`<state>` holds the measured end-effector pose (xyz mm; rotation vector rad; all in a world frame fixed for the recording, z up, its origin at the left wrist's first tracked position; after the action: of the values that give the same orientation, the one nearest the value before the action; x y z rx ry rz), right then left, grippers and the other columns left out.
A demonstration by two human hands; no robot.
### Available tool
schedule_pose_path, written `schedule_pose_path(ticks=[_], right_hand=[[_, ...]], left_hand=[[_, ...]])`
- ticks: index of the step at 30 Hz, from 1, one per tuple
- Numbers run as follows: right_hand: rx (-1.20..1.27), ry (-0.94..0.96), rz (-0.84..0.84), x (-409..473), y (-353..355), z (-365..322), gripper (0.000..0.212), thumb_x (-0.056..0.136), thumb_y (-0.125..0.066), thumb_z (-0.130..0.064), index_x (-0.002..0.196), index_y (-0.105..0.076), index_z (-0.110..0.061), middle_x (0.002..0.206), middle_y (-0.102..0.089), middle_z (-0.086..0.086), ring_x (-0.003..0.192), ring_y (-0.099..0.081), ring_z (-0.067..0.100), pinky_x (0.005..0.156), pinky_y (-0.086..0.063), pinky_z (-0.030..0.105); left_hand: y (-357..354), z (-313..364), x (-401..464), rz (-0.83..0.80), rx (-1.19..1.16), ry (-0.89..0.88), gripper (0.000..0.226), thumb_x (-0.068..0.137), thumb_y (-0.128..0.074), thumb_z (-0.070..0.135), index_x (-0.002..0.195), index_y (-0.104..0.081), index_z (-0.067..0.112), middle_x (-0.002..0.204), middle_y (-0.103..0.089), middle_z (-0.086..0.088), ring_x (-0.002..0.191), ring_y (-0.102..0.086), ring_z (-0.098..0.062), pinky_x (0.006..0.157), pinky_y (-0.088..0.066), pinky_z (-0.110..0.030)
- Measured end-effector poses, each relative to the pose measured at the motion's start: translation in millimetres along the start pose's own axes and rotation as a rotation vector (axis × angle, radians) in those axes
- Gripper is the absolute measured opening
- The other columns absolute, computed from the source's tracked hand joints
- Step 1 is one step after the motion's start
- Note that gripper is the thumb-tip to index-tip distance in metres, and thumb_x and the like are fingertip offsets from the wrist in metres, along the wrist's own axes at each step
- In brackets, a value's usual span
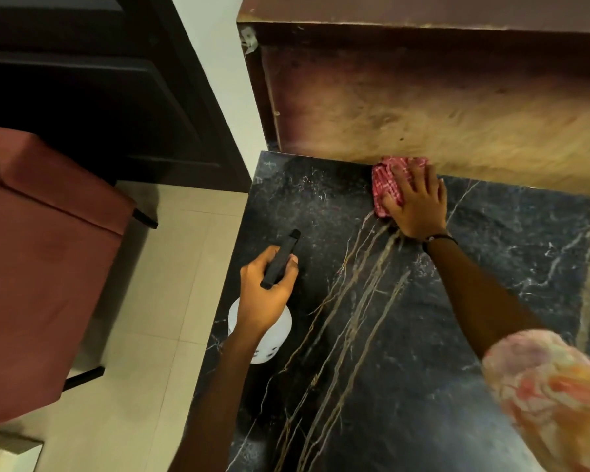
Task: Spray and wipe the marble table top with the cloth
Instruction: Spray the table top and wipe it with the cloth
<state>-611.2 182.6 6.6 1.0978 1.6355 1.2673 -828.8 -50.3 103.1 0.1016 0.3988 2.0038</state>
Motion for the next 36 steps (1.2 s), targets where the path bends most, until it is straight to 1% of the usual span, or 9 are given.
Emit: schedule_pose_path(ticks=[3, 8, 12, 18, 21, 25, 30, 33, 36], right_hand=[[0.027, -0.088, -0.030, 8.7, -4.7, -27.3, 0.082, 0.079, -0.011, -0.068, 0.150, -0.022, -0.029, 0.159, -0.017, 0.011, 0.144, -0.006, 0.042, 0.113, -0.007, 0.060], [-0.045, 0.238, -0.031, -43.8, -15.8, -35.0, 0.073, 0.089, -0.017, -0.067, 0.150, -0.026, -0.027, 0.157, -0.021, 0.011, 0.145, -0.010, 0.038, 0.114, -0.010, 0.056], [-0.071, 0.302, -0.007, -85.6, -7.4, 23.6, 0.071, 0.091, -0.019, -0.067, 0.148, -0.029, -0.026, 0.155, -0.029, 0.011, 0.144, -0.017, 0.035, 0.115, -0.017, 0.053], [-0.012, -0.085, 0.002, -35.4, 15.3, 77.3, 0.079, 0.083, -0.018, -0.070, 0.149, -0.025, -0.029, 0.158, -0.019, 0.012, 0.144, -0.012, 0.039, 0.113, -0.014, 0.059], [0.036, -0.202, -0.020, -11.6, 14.2, 56.1, 0.085, 0.078, -0.010, -0.070, 0.150, -0.022, -0.029, 0.158, -0.015, 0.015, 0.144, -0.006, 0.043, 0.114, -0.010, 0.061], [-0.006, 0.006, -0.030, -39.7, -2.0, 20.0, 0.076, 0.085, -0.014, -0.068, 0.150, -0.021, -0.029, 0.159, -0.016, 0.012, 0.144, -0.007, 0.042, 0.113, -0.008, 0.060], [-0.095, 0.293, -0.030, -140.6, -9.0, 34.4, 0.071, 0.093, -0.013, -0.067, 0.149, -0.025, -0.026, 0.157, -0.021, 0.011, 0.146, -0.008, 0.035, 0.116, -0.014, 0.056], [-0.096, 0.228, -0.013, -164.1, 2.8, 75.1, 0.071, 0.093, -0.013, -0.067, 0.147, -0.030, -0.026, 0.156, -0.025, 0.011, 0.145, -0.013, 0.034, 0.112, -0.023, 0.057], [-0.049, -0.041, 0.014, -141.3, 9.5, 80.7, 0.068, 0.091, -0.021, -0.063, 0.146, -0.033, -0.026, 0.154, -0.029, 0.013, 0.142, -0.020, 0.039, 0.109, -0.026, 0.058]], left_hand=[[-7.8, 0.9, -1.6, -0.014, -0.004, 0.023, 0.015, 0.091, -0.058, 0.011, 0.087, -0.063, -0.002, 0.075, -0.059, -0.031, 0.072, -0.057, -0.037, 0.063, -0.048, -0.020], [-26.3, 7.8, -2.8, -0.083, 0.014, 0.027, 0.016, 0.090, -0.058, 0.011, 0.085, -0.061, -0.004, 0.072, -0.057, -0.032, 0.069, -0.055, -0.044, 0.065, -0.048, -0.044], [-33.0, 11.8, 0.6, -0.093, 0.029, 0.061, 0.014, 0.090, -0.059, 0.012, 0.085, -0.064, -0.001, 0.075, -0.060, -0.029, 0.066, -0.056, -0.039, 0.060, -0.048, -0.036], [-41.0, 14.4, 1.9, -0.147, 0.051, 0.048, 0.016, 0.090, -0.059, 0.011, 0.080, -0.060, -0.002, 0.062, -0.054, -0.017, 0.055, -0.047, -0.021, 0.055, -0.042, -0.024], [-43.2, 15.4, 0.0, -0.144, 0.049, 0.051, 0.018, 0.090, -0.059, 0.012, 0.082, -0.061, -0.005, 0.068, -0.056, -0.027, 0.061, -0.051, -0.033, 0.056, -0.044, -0.030], [-45.2, 18.8, -5.7, -0.148, 0.052, 0.073, 0.019, 0.090, -0.059, 0.013, 0.084, -0.061, -0.005, 0.073, -0.058, -0.031, 0.063, -0.052, -0.036, 0.056, -0.044, -0.030], [-44.0, 18.5, -13.9, -0.163, 0.040, 0.121, 0.019, 0.090, -0.059, 0.014, 0.080, -0.061, -0.002, 0.061, -0.053, -0.019, 0.051, -0.046, -0.017, 0.051, -0.041, -0.028], [-41.6, 15.3, -19.9, -0.155, 0.031, 0.143, 0.018, 0.090, -0.060, 0.015, 0.082, -0.063, 0.000, 0.070, -0.058, -0.028, 0.053, -0.048, -0.020, 0.052, -0.043, -0.032], [-40.2, 13.6, -27.9, -0.153, 0.035, 0.152, 0.016, 0.090, -0.059, 0.014, 0.083, -0.064, 0.000, 0.073, -0.060, -0.029, 0.053, -0.050, -0.016, 0.051, -0.044, -0.024]])
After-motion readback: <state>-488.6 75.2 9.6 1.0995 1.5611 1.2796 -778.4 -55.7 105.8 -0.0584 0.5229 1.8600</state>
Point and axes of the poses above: each hand's wrist, its own x-axis towards the middle knuckle, its own y-axis out of the back of the hand, z = x × y, the point moved 2 cm from there along x, towards the middle knuckle
